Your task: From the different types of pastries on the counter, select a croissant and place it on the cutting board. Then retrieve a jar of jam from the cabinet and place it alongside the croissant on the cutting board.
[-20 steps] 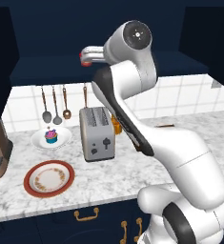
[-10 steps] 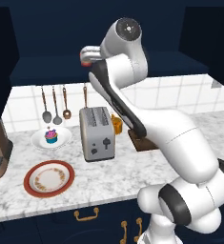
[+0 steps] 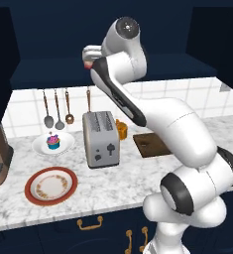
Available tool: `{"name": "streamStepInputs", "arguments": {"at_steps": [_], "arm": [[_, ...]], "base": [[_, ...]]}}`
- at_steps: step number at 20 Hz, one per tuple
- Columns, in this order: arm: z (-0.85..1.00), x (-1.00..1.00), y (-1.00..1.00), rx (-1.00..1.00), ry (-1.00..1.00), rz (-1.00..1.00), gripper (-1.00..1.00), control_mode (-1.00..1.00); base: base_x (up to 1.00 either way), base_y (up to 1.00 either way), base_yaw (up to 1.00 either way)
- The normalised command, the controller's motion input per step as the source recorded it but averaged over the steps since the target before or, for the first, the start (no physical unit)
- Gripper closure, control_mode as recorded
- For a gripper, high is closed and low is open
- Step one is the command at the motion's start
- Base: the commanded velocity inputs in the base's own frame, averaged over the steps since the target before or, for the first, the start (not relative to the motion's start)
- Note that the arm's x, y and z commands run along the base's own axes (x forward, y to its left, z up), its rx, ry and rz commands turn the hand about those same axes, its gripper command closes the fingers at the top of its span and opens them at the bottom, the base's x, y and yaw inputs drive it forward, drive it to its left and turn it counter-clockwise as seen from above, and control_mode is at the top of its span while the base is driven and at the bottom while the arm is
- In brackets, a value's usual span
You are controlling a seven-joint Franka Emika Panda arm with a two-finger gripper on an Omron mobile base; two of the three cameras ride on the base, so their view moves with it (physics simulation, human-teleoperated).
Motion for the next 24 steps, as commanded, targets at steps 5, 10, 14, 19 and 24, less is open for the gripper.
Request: {"name": "streamStepInputs", "arguments": {"at_steps": [5,10,14,19,24], "arm": [[-0.11,0.29,0.09,0.00,0.02,0.00,-1.00,-1.00],[0.00,0.46,0.13,0.00,0.00,0.00,-1.00,-1.00],[0.00,0.41,0.16,0.00,0.00,0.00,-1.00,-1.00],[0.00,0.19,0.24,0.00,0.03,0.00,-1.00,-1.00],[0.00,0.21,0.13,0.00,0.03,-0.01,-1.00,-1.00]], "base": [[0.00,0.00,0.00],[0.00,0.00,0.00],[0.00,0.00,0.00],[0.00,0.00,0.00],[0.00,0.00,0.00]]}}
